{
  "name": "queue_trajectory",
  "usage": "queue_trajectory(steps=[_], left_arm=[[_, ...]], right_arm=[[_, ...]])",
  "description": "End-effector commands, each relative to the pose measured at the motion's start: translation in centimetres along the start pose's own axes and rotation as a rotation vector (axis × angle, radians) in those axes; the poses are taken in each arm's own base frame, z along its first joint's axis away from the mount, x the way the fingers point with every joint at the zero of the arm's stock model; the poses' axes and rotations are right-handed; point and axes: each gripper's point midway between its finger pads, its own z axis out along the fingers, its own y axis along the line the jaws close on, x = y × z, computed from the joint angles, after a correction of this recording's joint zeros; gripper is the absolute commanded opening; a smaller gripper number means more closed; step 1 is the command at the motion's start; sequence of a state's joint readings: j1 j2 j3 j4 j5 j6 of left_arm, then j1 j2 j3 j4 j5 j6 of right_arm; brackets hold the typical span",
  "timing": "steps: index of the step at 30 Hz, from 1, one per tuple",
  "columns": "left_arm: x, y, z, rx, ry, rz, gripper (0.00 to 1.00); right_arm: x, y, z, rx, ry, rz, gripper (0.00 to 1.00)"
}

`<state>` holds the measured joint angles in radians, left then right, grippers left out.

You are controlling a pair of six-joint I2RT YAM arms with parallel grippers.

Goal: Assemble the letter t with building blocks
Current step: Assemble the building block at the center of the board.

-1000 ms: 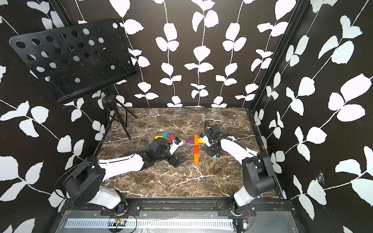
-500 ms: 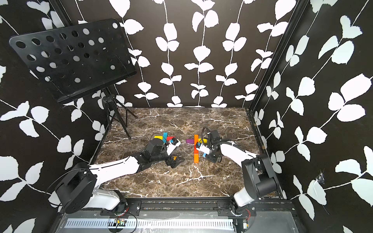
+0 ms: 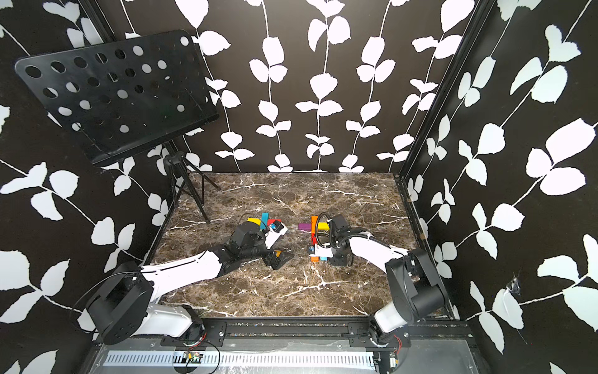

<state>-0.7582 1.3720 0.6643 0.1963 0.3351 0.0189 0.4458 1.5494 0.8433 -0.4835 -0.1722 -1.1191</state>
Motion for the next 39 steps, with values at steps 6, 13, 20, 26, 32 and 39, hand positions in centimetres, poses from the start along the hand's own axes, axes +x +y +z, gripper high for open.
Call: queue_trajectory(steps=[6,13,20,26,32,39], left_arm=[[0.2,0.0,-1.1,-0.009,0.002,0.001,0.99],[0.2,0.2,-0.9,-0.006,0.007,-0.005,0.99],[0.4,0.1,-0.7,0.002,0.015,-0.012,0.99],[0.4,0.0,-0.5,0.007,0.018,-0.015,0.99],[0.6,0.0,-0.4,0.011,0.023,-0.021,0.99],[0.7,0.0,-0.4,0.012,0.023,-0.022,0.99]], right_arm=[[0.4,0.6,0.9,-0.105,0.020,-0.110,0.00],[0.2,1.0,1.4,-0.129,0.005,-0.109,0.00],[0.2,1.2,1.7,-0.141,0.003,-0.096,0.00],[0.2,1.2,1.9,-0.147,-0.001,-0.090,0.00],[0.0,1.3,2.0,-0.155,-0.009,-0.074,0.00],[0.0,1.3,2.1,-0.160,-0.006,-0.070,0.01]])
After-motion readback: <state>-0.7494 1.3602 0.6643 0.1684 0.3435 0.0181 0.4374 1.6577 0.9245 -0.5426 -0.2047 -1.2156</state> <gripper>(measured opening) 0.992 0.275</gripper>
